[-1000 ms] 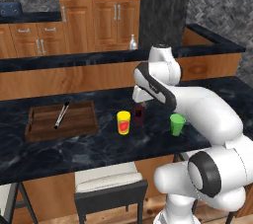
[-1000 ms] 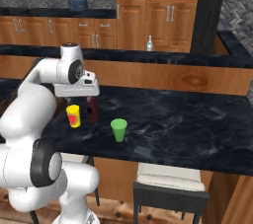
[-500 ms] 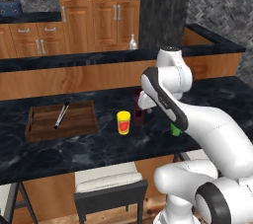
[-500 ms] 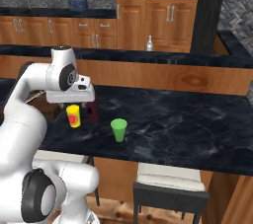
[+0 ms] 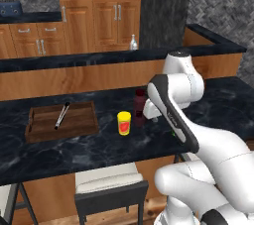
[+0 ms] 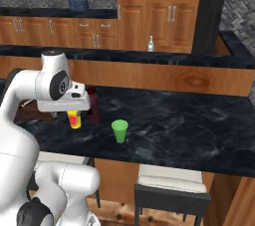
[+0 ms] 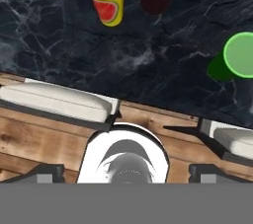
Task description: Place the drinks on the dining counter in a tight cluster.
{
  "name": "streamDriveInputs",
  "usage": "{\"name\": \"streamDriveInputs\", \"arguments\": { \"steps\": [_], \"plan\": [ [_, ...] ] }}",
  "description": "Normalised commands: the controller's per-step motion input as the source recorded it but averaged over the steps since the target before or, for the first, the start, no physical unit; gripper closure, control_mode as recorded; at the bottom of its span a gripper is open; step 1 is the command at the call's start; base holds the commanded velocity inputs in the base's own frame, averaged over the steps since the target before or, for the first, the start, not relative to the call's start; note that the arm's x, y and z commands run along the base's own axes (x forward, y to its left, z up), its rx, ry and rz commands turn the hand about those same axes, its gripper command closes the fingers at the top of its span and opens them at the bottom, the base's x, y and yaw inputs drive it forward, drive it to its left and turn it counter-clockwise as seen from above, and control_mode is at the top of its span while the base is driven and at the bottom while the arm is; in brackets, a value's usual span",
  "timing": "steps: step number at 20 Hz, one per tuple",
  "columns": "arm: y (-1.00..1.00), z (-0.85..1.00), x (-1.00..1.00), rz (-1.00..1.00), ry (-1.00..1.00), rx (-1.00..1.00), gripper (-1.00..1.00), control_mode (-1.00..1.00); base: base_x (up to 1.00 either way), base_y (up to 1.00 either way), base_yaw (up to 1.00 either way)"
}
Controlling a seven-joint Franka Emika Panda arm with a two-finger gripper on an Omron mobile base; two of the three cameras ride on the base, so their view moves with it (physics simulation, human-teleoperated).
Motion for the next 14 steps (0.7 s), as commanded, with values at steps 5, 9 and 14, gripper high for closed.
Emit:
{"name": "streamDriveInputs", "arguments": {
  "steps": [5, 9, 14],
  "plan": [
    [0.00, 0.00, -0.47, -0.01, 0.00, 0.00, -1.00, -1.00, 0.00, 0.00, 0.00],
    [-0.03, 0.00, -0.31, -0.05, 0.00, 0.00, -1.00, -1.00, 0.00, 0.00, 0.00],
    [-0.01, 0.00, -0.03, -0.03, 0.00, 0.01, -1.00, -1.00, 0.00, 0.00, 0.00]
  ]
}}
